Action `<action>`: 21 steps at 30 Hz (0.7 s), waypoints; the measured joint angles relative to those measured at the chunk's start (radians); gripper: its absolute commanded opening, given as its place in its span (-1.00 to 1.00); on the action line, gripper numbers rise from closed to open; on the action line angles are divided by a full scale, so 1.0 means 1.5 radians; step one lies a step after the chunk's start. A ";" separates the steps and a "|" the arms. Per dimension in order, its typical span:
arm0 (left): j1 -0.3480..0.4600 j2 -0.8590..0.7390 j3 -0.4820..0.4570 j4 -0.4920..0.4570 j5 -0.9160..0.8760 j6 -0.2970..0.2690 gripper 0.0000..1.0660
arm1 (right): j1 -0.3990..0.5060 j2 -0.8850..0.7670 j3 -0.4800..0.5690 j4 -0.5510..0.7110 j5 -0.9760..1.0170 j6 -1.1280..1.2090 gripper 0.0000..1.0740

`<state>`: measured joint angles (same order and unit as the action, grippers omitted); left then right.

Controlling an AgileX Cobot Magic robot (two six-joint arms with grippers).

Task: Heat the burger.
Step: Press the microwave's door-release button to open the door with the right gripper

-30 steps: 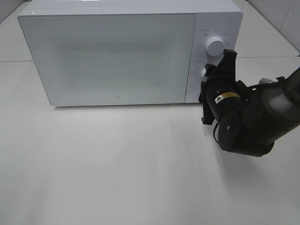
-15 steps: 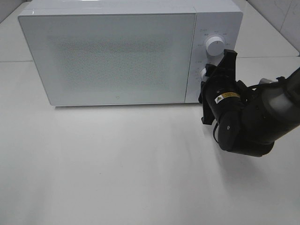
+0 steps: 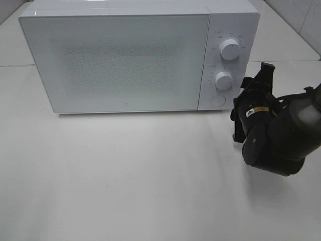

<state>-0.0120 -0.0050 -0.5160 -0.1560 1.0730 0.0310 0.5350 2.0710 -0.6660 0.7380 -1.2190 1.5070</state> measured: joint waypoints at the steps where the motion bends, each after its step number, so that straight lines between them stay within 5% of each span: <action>1: 0.000 0.000 0.000 0.000 0.000 0.000 0.88 | 0.000 0.000 0.000 0.000 0.000 0.000 -0.07; 11: 0.000 0.000 0.000 0.000 0.000 0.000 0.88 | 0.000 -0.017 0.013 -0.027 0.001 -0.035 0.30; 21: 0.000 0.000 0.000 0.000 0.000 0.000 0.88 | 0.000 -0.116 0.088 -0.057 0.000 -0.163 0.34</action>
<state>-0.0120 -0.0050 -0.5160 -0.1560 1.0730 0.0310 0.5350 1.8970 -0.5340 0.6520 -1.2190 1.2630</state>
